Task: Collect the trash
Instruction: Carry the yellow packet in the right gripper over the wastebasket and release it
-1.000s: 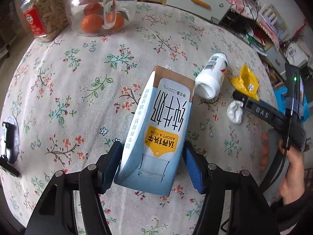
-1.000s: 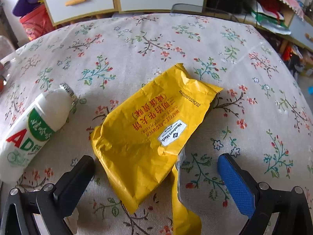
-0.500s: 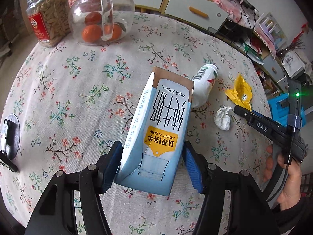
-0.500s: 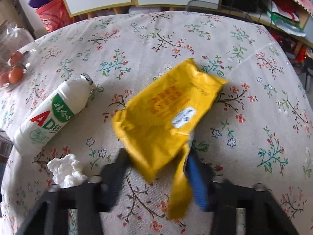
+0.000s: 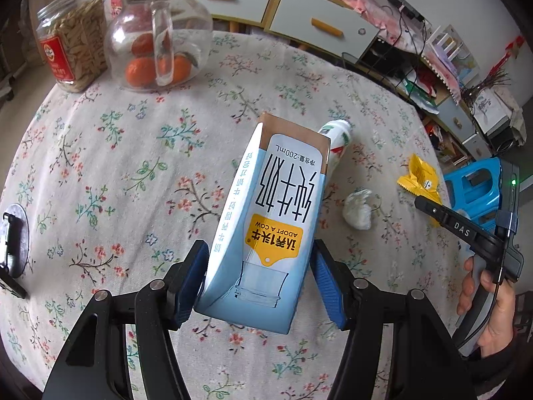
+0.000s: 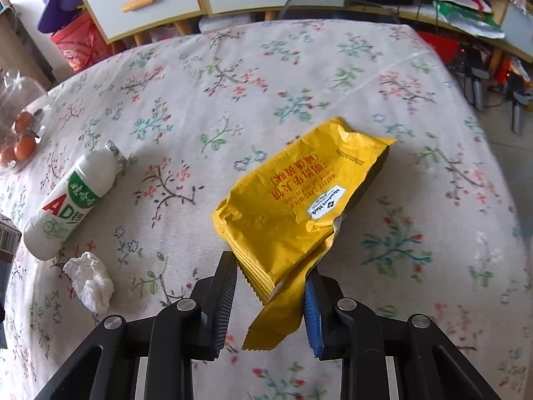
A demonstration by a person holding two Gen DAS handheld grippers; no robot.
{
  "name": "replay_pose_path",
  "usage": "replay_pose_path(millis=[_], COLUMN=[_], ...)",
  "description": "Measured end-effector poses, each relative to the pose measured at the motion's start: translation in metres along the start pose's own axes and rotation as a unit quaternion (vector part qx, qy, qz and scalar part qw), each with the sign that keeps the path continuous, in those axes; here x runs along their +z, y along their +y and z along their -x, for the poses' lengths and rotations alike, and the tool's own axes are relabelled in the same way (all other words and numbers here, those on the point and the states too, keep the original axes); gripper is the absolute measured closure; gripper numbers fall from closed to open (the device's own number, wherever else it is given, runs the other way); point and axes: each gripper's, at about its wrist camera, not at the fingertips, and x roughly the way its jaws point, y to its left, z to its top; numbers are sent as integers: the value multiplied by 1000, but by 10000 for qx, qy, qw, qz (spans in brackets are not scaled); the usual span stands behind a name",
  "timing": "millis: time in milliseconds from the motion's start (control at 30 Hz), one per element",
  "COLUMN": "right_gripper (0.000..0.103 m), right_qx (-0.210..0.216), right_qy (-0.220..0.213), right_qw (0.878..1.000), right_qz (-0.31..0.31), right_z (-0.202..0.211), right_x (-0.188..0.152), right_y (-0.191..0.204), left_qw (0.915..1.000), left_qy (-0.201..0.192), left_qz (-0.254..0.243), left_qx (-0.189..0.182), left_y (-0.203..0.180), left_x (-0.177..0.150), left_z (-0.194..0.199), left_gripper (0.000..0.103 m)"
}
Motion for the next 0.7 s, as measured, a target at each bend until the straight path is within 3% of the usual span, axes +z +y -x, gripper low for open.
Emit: replay_pose_path(millis=[333,700], right_gripper=[70,70], right_qx=[35,-175], right_qy=[-237,-320], right_qw=[9994,9954], right_qz=[-253,-889], right_z=[34,60], right_x=[-1,-9], right_y=[-38,-113], left_qw=[9994,9968], left_qy=[-59,16], left_qz=[-238,-633], left_qx=[-251,-495], left_y=[-35,-87], left_x=[6,9], left_z=[2,-6], left_gripper=[38,38])
